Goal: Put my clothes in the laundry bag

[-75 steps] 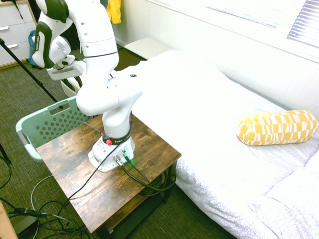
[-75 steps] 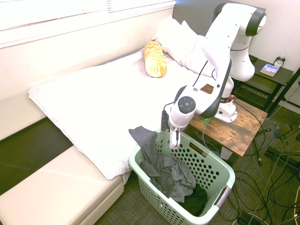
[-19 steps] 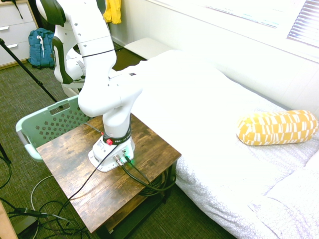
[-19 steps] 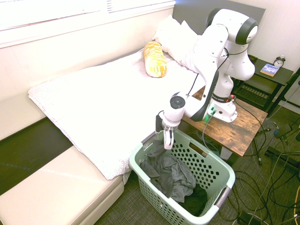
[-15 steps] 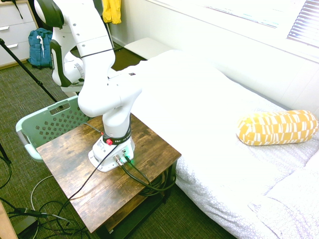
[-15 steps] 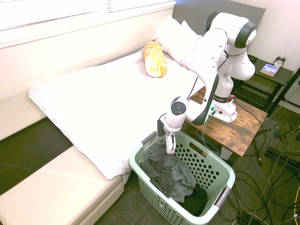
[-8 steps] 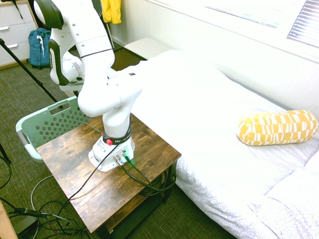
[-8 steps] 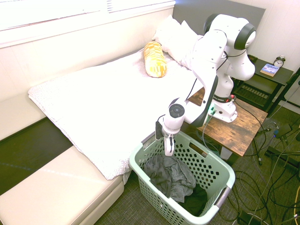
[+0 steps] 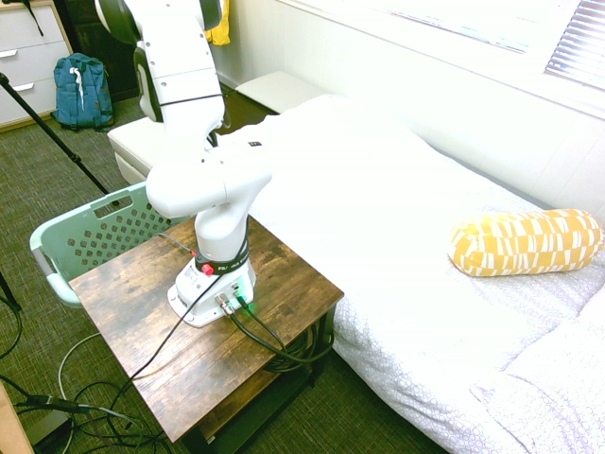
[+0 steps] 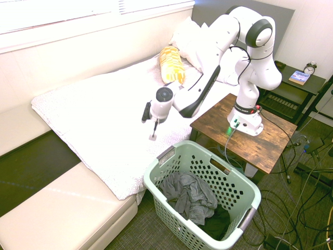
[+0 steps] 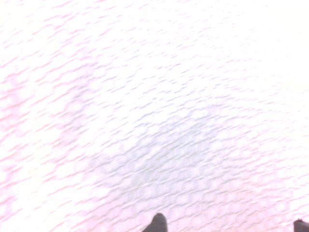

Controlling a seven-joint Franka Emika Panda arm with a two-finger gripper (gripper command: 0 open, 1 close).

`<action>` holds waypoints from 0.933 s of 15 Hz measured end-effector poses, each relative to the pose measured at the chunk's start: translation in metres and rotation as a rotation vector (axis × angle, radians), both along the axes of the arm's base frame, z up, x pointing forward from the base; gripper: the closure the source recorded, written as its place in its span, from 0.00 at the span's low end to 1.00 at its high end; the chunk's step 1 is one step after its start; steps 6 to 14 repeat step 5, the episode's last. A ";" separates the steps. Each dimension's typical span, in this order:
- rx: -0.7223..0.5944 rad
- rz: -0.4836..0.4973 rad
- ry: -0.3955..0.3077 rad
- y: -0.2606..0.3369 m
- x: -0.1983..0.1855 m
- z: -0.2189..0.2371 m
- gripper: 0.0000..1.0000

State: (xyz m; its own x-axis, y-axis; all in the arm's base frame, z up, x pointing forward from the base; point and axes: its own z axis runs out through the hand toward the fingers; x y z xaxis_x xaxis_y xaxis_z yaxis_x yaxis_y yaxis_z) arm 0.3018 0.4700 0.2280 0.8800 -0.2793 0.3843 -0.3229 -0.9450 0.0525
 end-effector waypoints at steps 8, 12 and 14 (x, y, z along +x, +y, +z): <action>0.009 -0.254 -0.024 -0.221 0.152 0.026 0.00; 0.009 -0.254 -0.024 -0.221 0.152 0.026 0.00; 0.009 -0.254 -0.024 -0.221 0.152 0.026 0.00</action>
